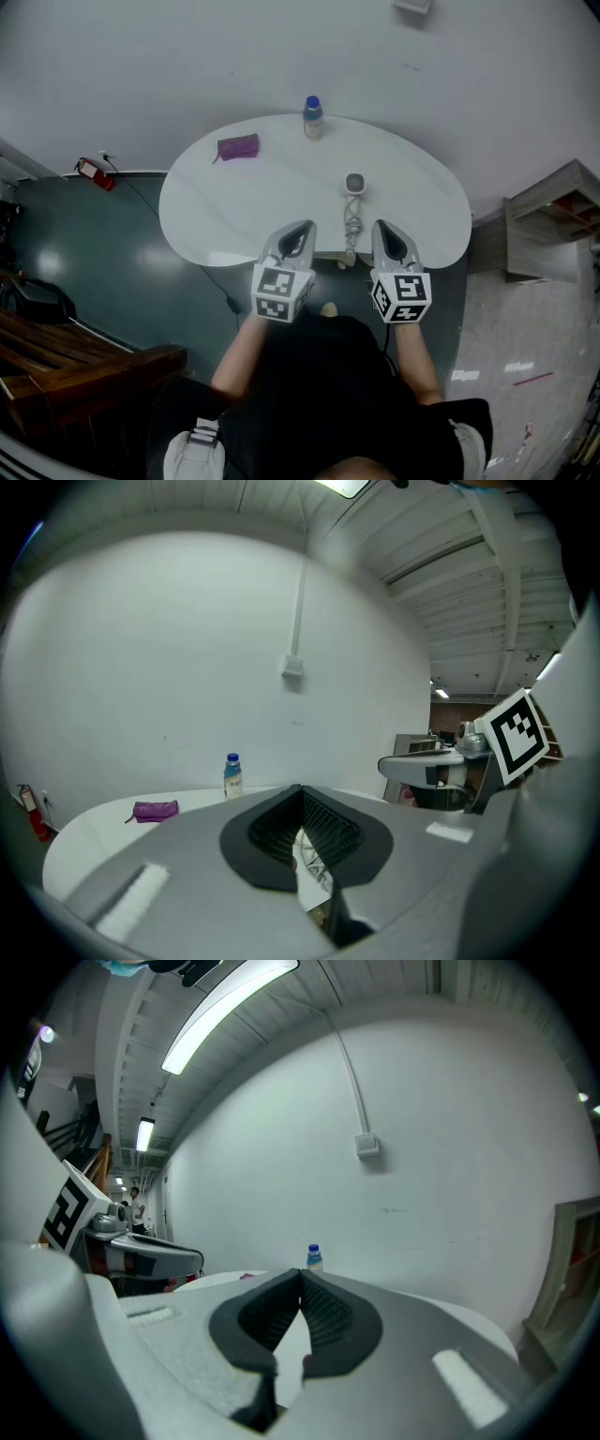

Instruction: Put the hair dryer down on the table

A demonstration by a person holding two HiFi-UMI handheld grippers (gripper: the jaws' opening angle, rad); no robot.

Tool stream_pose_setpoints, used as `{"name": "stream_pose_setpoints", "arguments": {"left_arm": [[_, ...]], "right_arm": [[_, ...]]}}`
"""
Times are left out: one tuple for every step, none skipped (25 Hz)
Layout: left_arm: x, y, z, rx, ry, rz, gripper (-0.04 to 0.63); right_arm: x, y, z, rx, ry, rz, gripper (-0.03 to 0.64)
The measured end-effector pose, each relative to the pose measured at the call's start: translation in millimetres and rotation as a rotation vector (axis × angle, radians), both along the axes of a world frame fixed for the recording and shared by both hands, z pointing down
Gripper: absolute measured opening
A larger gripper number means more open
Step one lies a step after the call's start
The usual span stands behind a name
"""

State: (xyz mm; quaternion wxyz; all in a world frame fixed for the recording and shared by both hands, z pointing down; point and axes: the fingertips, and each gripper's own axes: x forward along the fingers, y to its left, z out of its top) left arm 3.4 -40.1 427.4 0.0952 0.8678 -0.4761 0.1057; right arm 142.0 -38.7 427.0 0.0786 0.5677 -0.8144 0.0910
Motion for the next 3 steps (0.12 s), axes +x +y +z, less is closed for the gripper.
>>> {"name": "stream_pose_setpoints", "arguments": {"left_arm": [[-0.4, 1.0, -0.2, 0.001, 0.001, 0.0, 0.005], [-0.8, 1.8, -0.4, 0.001, 0.001, 0.001, 0.005], [-1.1, 2.6, -0.6, 0.002, 0.002, 0.001, 0.005]], "right_arm": [[-0.4, 1.0, 0.0, 0.0, 0.0, 0.0, 0.005], [-0.7, 1.9, -0.1, 0.0, 0.0, 0.001, 0.005], [-1.0, 2.7, -0.2, 0.001, 0.0, 0.001, 0.005]]}}
